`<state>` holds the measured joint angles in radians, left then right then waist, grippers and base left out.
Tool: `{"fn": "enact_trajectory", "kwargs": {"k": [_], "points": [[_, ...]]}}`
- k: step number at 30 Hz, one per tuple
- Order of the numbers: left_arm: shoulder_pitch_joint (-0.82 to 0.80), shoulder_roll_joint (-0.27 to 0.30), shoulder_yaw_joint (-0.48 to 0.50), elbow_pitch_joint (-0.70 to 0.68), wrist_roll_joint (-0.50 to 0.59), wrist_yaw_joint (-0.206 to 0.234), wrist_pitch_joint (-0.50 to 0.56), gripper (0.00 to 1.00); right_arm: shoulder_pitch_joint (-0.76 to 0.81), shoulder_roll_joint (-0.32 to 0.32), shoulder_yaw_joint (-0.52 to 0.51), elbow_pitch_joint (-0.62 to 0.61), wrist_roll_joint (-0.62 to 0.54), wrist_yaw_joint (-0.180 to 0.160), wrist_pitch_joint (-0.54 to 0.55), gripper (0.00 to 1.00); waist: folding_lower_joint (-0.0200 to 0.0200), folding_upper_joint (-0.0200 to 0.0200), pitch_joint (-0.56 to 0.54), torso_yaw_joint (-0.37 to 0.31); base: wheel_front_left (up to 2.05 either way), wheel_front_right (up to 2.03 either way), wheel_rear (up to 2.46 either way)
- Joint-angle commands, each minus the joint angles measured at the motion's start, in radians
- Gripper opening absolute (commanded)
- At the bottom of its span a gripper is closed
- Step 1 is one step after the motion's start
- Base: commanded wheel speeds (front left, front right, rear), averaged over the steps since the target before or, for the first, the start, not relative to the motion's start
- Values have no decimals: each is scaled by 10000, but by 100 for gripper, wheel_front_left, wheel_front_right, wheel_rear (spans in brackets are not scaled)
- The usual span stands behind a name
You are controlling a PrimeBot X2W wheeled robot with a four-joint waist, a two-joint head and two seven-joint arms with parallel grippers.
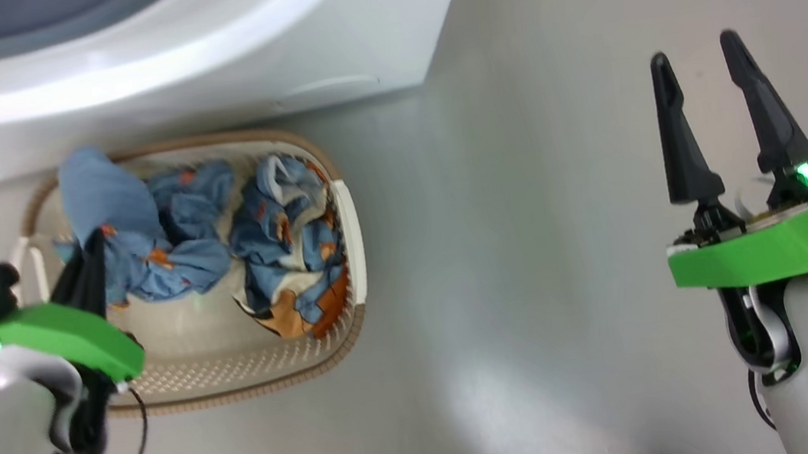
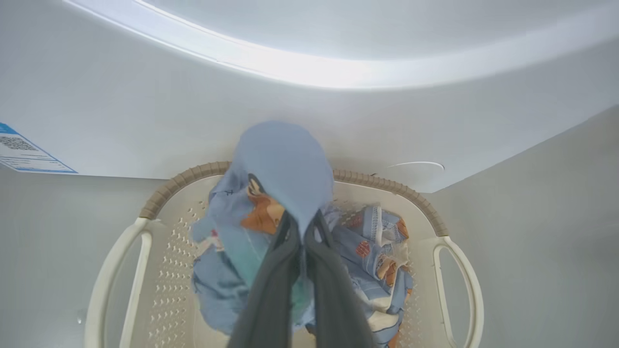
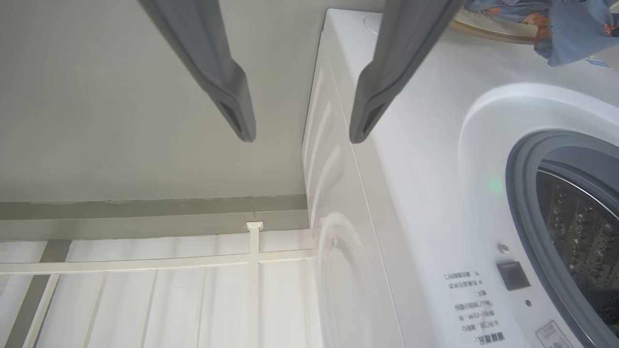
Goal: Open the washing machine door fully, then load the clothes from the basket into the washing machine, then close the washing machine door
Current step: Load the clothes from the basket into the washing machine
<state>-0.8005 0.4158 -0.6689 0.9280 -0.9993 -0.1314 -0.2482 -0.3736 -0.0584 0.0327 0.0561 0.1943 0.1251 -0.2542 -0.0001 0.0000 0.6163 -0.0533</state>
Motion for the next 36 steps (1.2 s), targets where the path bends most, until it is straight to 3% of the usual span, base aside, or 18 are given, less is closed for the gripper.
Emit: {"fn": "enact_trajectory", "kwargs": {"k": [1,7,13,36], "points": [[455,337,609,-274,333,8,-134,0,396,81,147,-148,154,56,-76,100,2,0,-1018,252,0,0,0],[1914,-94,2306,-1224,1644,8,-135,0,1017,-42,42,67,288,56,-76,100,2,0,-2138,371,0,0,0],[2825,-356,3216,-1992,2473,8,-135,0,1449,-157,-23,162,413,56,-76,100,2,0,-2818,444,0,0,0],[5892,-1082,5899,-6204,4640,8,-135,0,3006,-566,-610,195,733,56,-76,100,2,0,-4455,813,0,0,0]]}}
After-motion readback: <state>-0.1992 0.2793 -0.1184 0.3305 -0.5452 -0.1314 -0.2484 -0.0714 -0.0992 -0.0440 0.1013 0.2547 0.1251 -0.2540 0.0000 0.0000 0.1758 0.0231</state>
